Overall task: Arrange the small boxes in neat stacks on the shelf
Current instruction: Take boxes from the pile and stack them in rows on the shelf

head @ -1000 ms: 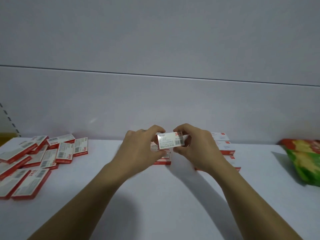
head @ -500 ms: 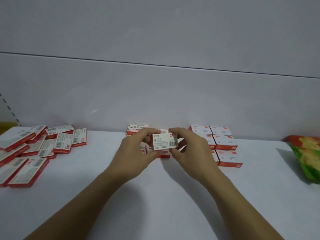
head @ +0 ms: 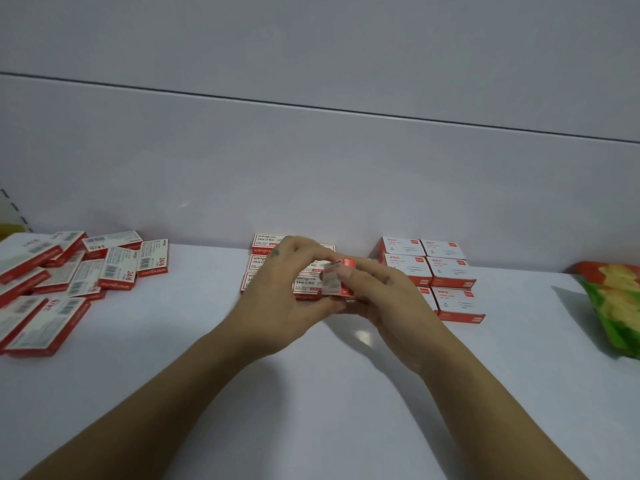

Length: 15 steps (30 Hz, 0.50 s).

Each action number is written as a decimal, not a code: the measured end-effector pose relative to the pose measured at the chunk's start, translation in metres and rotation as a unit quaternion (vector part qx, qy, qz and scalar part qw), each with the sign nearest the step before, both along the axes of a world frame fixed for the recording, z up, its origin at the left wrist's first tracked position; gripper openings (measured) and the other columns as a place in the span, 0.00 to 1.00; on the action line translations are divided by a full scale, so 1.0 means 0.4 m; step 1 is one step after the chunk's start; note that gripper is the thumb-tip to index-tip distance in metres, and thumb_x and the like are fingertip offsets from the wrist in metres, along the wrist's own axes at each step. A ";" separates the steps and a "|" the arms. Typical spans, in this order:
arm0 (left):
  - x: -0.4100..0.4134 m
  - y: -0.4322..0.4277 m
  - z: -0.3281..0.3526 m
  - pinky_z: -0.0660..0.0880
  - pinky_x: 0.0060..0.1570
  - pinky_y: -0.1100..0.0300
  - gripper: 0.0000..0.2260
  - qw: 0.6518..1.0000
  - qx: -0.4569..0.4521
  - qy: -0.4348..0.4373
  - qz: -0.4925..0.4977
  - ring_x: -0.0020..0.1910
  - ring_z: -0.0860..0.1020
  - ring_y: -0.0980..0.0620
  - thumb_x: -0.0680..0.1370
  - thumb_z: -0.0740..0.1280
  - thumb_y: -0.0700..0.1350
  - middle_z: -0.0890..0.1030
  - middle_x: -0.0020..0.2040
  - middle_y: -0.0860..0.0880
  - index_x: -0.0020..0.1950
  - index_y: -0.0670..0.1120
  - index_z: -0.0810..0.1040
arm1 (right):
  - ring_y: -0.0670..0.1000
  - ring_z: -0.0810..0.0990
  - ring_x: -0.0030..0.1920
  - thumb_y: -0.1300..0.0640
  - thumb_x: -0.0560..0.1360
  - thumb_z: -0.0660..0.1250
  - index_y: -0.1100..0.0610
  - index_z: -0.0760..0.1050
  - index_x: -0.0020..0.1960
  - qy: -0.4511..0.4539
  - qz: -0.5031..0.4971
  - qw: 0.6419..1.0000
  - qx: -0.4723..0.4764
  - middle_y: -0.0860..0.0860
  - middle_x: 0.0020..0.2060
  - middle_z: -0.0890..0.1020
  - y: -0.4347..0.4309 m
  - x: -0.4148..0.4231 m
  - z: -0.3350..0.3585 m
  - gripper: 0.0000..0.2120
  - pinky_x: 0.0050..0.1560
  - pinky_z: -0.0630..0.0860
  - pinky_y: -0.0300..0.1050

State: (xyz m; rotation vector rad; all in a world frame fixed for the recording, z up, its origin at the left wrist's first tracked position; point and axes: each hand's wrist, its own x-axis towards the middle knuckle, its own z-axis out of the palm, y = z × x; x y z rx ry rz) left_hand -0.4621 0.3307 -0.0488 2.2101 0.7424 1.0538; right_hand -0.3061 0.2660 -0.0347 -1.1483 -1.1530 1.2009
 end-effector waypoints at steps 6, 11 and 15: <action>-0.006 -0.010 0.008 0.78 0.50 0.60 0.18 0.996 -0.090 0.014 0.027 0.51 0.78 0.60 0.66 0.77 0.53 0.80 0.49 0.62 0.52 0.59 0.75 | 0.65 0.80 0.57 0.60 0.80 0.55 0.62 0.74 0.64 0.164 -0.011 0.985 -0.051 0.64 0.55 0.82 0.009 0.001 0.001 0.16 0.58 0.77 0.60; -0.006 -0.016 0.017 0.78 0.43 0.68 0.19 0.991 -0.129 -0.024 0.035 0.47 0.81 0.60 0.65 0.79 0.46 0.82 0.46 0.61 0.51 0.56 0.76 | 0.56 0.84 0.49 0.66 0.79 0.57 0.60 0.79 0.57 0.050 -0.102 0.993 -0.030 0.58 0.48 0.85 0.002 0.005 0.006 0.14 0.46 0.82 0.48; -0.008 -0.018 0.027 0.78 0.38 0.68 0.20 0.983 -0.175 -0.060 0.016 0.46 0.82 0.59 0.65 0.79 0.40 0.83 0.45 0.61 0.51 0.55 0.78 | 0.50 0.84 0.44 0.66 0.78 0.62 0.59 0.81 0.53 -0.007 -0.128 0.992 -0.022 0.54 0.45 0.86 -0.003 0.011 0.011 0.10 0.41 0.81 0.43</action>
